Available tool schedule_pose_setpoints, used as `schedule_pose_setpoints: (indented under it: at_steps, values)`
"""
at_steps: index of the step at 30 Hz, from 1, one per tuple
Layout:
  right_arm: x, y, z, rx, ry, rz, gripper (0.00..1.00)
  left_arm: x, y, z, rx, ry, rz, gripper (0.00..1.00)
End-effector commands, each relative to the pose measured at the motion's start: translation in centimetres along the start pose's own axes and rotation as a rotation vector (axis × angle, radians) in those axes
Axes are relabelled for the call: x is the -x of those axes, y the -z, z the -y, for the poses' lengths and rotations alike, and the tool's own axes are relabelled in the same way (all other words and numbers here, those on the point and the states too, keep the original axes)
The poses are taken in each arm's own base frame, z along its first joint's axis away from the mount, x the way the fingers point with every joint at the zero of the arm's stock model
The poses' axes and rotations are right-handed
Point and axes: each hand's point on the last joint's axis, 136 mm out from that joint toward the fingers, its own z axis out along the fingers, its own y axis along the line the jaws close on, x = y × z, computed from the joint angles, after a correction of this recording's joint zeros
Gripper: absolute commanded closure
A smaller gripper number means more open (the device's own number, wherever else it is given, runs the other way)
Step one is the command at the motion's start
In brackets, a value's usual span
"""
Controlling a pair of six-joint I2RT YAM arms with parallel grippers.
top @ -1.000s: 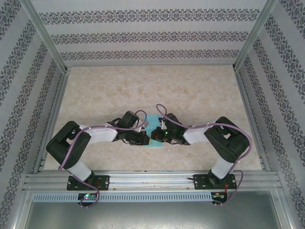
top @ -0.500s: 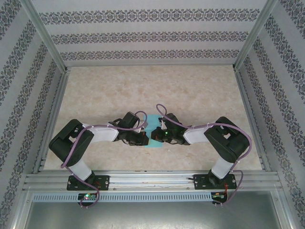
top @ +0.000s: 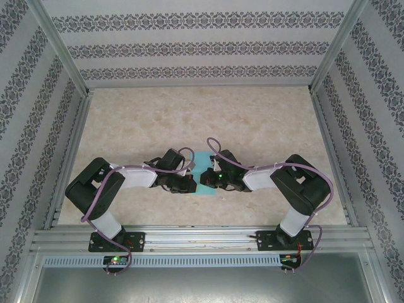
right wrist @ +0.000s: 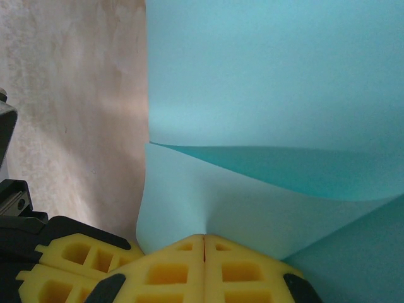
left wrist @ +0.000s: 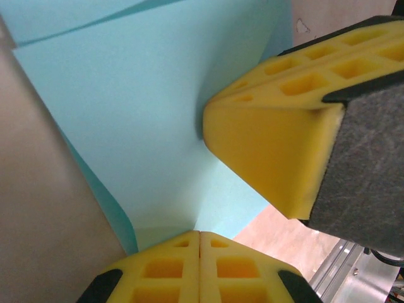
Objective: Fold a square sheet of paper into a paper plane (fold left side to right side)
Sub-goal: Fold the triangle a second time at the center of the table.
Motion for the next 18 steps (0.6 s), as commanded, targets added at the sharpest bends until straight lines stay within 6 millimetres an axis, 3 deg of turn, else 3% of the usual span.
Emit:
schedule_pose_setpoints:
  at_steps: [1, 18]
  values:
    - [-2.8, -0.2, 3.6, -0.12, -0.047, -0.074, 1.0, -0.1, 0.0, -1.0, 0.02, 0.02, 0.014, 0.94]
    - [-1.9, 0.0, 2.9, -0.113, -0.017, -0.044, 1.0, -0.5, 0.2, -2.5, 0.05, 0.083, 0.019, 0.97]
